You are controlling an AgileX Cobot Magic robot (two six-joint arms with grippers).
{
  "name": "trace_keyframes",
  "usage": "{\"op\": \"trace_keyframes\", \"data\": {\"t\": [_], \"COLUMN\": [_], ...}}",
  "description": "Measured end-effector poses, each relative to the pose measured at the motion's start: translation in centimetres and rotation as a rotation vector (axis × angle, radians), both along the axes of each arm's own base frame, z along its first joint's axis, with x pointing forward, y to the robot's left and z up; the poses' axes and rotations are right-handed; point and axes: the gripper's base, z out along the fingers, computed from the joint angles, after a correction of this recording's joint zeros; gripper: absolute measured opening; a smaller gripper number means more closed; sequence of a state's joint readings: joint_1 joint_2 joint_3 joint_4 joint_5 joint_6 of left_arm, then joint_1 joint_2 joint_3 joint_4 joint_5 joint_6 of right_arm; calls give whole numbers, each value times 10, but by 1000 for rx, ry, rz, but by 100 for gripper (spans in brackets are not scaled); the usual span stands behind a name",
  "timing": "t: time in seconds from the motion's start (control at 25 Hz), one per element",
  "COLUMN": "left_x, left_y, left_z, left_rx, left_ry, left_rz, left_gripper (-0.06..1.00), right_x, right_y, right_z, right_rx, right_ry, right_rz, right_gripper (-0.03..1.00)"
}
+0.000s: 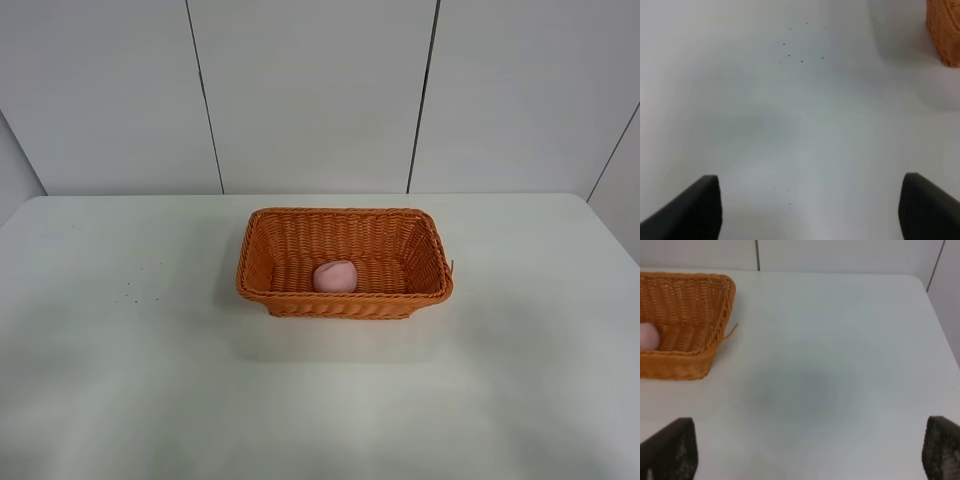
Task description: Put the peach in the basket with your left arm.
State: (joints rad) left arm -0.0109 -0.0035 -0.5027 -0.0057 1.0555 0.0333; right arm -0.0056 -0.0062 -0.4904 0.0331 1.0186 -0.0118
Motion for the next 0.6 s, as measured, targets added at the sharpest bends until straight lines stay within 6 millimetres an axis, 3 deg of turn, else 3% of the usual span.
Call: {"op": "trace_keyframes", "data": {"t": [0.6], "left_x": [0], "left_y": [0], "left_z": [0], "left_rx": [-3], "left_ry": [0], "left_rz": [2], "left_gripper": [75], "right_x": [0], "right_y": [0], "right_z": [0], "right_rx": [0], "right_ry": [0], "right_rz": [0], "right_gripper": [69]}}
